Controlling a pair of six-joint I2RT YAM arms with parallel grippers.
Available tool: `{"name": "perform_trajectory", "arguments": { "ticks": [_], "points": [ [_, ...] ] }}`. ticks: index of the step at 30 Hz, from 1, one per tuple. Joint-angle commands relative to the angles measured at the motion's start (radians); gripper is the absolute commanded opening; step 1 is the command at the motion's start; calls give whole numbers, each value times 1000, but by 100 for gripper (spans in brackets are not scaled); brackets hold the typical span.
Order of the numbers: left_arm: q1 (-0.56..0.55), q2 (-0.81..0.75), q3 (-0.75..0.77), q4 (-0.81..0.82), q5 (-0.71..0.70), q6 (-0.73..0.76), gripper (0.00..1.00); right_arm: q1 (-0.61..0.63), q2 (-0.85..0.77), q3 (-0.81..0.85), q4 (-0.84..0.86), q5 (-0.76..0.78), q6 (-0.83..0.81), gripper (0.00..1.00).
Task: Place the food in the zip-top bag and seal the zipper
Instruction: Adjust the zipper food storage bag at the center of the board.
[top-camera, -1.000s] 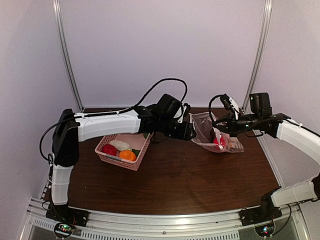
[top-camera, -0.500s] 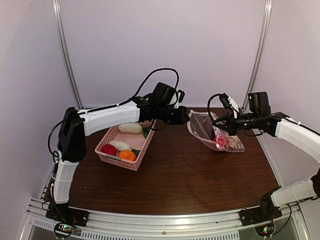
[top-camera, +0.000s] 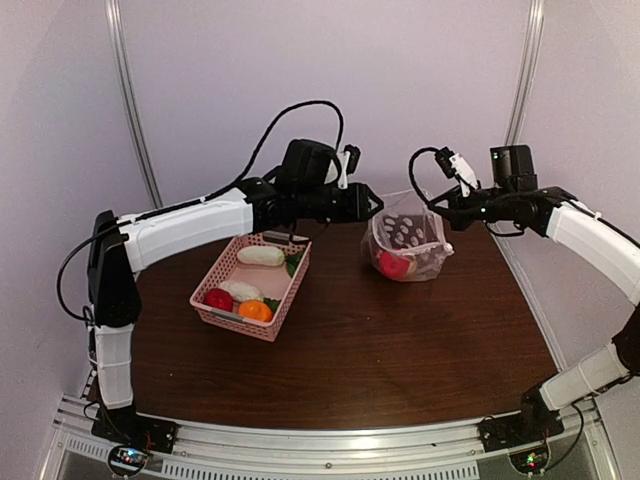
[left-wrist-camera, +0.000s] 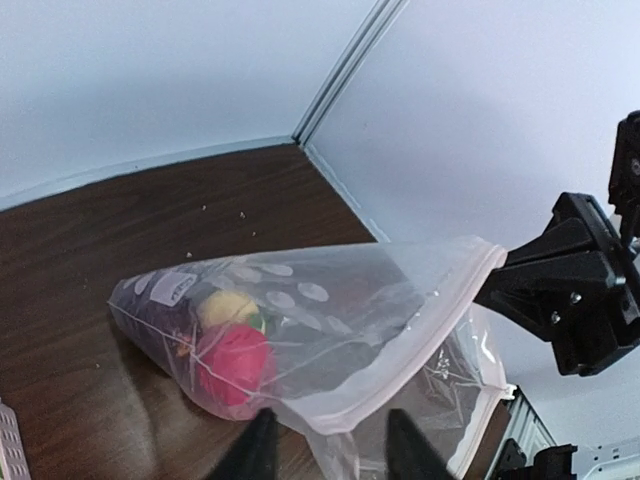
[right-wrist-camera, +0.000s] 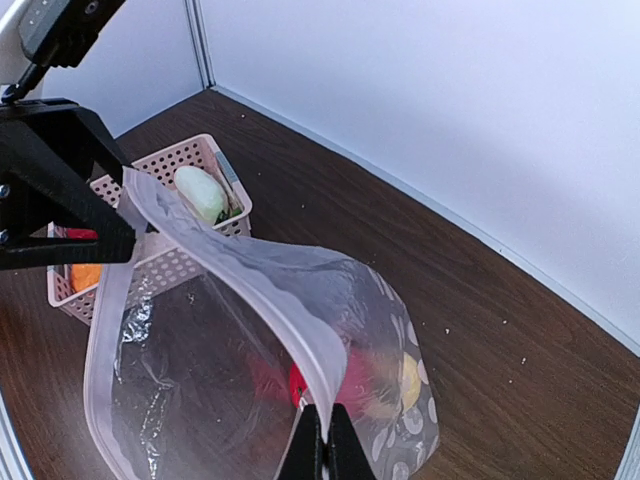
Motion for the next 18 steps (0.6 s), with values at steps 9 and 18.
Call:
{"name": "perform_trajectory", "arguments": {
  "ticks": [9, 18],
  "points": [
    [0, -320, -393, -153, -116, 158, 73, 12, -62, -199, 100, -157, -17, 0],
    [96, -505, -650, -411, -293, 135, 81, 10, -67, -187, 99, -190, -7, 0]
  ]
}}
